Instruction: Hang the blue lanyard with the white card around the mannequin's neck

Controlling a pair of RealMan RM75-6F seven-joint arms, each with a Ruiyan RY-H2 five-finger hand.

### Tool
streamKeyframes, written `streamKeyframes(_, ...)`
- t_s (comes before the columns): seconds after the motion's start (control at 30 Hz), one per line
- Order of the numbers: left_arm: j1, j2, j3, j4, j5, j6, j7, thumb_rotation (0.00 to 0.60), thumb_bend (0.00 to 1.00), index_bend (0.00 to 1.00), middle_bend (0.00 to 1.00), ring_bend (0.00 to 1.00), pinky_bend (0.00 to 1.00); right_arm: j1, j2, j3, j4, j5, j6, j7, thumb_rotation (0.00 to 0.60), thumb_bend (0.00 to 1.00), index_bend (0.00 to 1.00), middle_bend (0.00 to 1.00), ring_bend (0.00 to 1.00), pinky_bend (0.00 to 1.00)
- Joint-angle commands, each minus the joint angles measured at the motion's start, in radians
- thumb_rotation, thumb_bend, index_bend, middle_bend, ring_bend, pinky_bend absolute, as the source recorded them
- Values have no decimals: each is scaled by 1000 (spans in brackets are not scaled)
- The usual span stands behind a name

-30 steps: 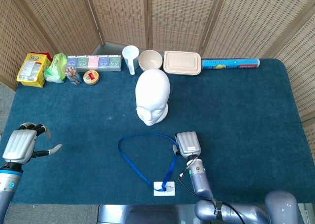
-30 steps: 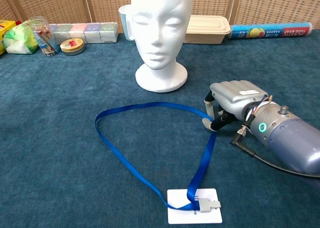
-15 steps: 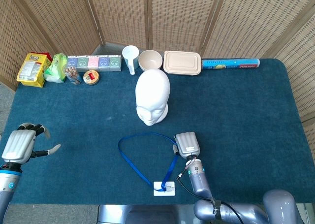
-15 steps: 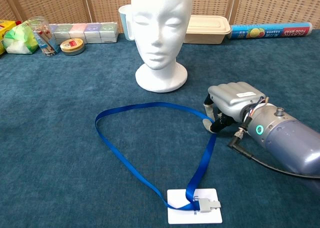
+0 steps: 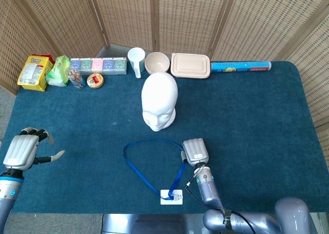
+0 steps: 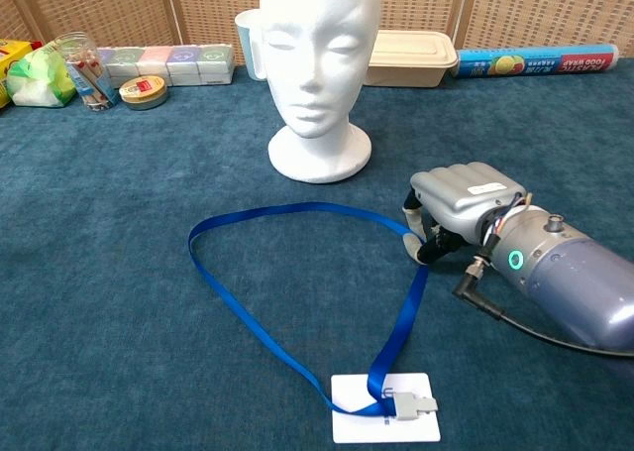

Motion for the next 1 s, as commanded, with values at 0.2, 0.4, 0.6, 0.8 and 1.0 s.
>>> streamKeyframes(0.2,-30,2,-7,-2,11,-31,18,303,151,521,448,377,242,10,2,-22,3,-17,-2,-26,444,568,627,1000,1000,1000)
streamKeyframes(0.4,-38,-3,-6,-4,11,-38,21,301,151,521,448,377,242,11,8,-25,-4,-21,3,-32,445,571,638,1000,1000,1000)
streamKeyframes(0.6,-51,-16,-8,-7,10,-46,40,305,151,521,447,377,270,10,18,-28,-24,-42,15,-29,447,575,644,1000,1000,1000)
streamKeyframes(0.8,-80,-25,-10,-22,5,-82,74,303,151,522,482,456,425,4,30,-30,-46,-54,23,-20,449,576,646,1000,1000,1000)
streamKeyframes(1.0,-137,-50,-19,-37,2,-141,144,303,157,521,669,630,623,-3,40,-38,-69,-64,26,-11,447,576,646,1000,1000,1000)
